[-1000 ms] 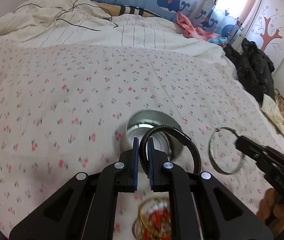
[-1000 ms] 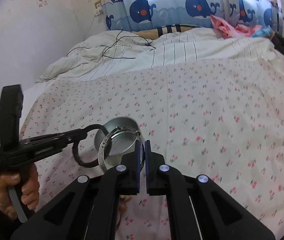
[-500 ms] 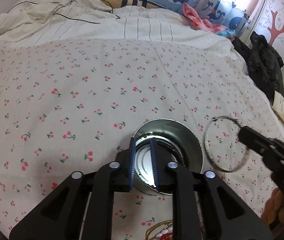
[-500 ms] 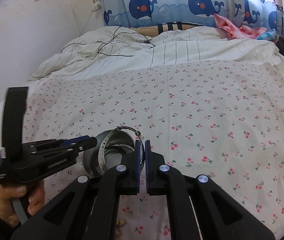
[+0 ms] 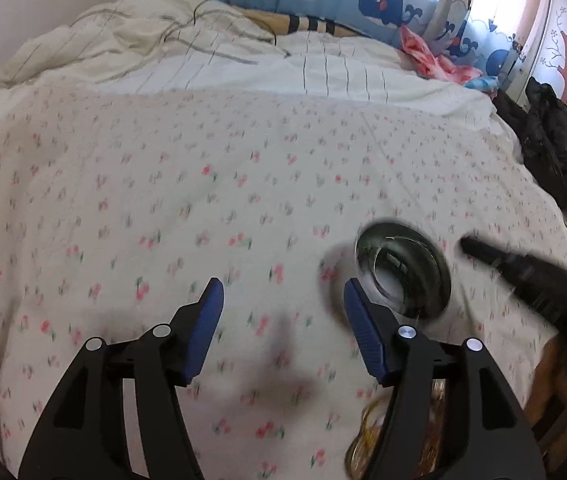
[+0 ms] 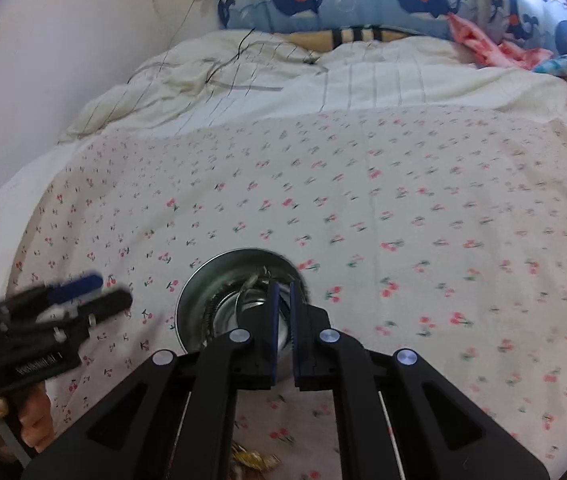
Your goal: Organize jewelry
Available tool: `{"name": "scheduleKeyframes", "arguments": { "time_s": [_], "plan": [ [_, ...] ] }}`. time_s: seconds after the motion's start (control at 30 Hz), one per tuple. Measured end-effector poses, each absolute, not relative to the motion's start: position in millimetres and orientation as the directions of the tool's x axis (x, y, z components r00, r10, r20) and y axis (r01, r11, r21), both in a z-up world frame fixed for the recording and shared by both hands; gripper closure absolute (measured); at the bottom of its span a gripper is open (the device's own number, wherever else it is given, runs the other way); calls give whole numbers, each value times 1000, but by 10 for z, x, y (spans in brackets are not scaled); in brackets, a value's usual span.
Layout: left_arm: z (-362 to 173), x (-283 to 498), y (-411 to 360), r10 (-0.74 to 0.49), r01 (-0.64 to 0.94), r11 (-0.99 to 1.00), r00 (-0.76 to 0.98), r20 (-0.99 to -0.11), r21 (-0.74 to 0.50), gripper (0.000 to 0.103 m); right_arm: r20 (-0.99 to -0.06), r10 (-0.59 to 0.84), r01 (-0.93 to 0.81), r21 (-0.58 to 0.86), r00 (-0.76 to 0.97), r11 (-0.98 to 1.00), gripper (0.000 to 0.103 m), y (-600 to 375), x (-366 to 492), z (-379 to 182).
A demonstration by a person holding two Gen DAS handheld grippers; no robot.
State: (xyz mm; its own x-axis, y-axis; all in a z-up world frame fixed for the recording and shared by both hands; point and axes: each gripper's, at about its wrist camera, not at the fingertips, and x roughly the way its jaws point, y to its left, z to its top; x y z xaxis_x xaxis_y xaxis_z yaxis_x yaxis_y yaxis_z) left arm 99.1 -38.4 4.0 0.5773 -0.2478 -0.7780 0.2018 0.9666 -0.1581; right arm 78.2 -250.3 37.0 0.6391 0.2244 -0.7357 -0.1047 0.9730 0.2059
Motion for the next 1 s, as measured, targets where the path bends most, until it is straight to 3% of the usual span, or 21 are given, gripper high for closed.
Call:
{"name": "scheduleKeyframes", "arguments": {
  "time_s": [0.17,0.3,0.53,0.6,0.67,0.7,1.0],
  "plan": [
    [-116,736,-365,-286,252,952,524,-802,-175,43,-767,244,-123,213,594,969,97,-2750,456,369],
    [-301,538,-344,-317,246,943,475,-821,-222,43,-807,339,-177,289,484,941,97,-2803,225,173],
    [-327,370,-464,-325,291,935,465,-824,-204,43,-841,336,-251,248,423,936,96,-2542,6,44],
    [-308,351,-507,-317,302,935,473,-822,-187,40,-851,328,-264,234,410,936,91,-2493,-36,-2],
    [-297,336,-554,-315,312,933,476,-821,-177,35,-856,327,-283,224,400,933,59,-2445,-73,-24],
    [-292,336,-572,-316,317,932,473,-822,-176,33,-856,321,-290,213,406,933,56,-2426,-104,-17],
    [-380,311,-730,-286,340,931,459,-841,-131,30,-873,282,-319,157,397,935,56,-2395,-232,-87]
  ]
}}
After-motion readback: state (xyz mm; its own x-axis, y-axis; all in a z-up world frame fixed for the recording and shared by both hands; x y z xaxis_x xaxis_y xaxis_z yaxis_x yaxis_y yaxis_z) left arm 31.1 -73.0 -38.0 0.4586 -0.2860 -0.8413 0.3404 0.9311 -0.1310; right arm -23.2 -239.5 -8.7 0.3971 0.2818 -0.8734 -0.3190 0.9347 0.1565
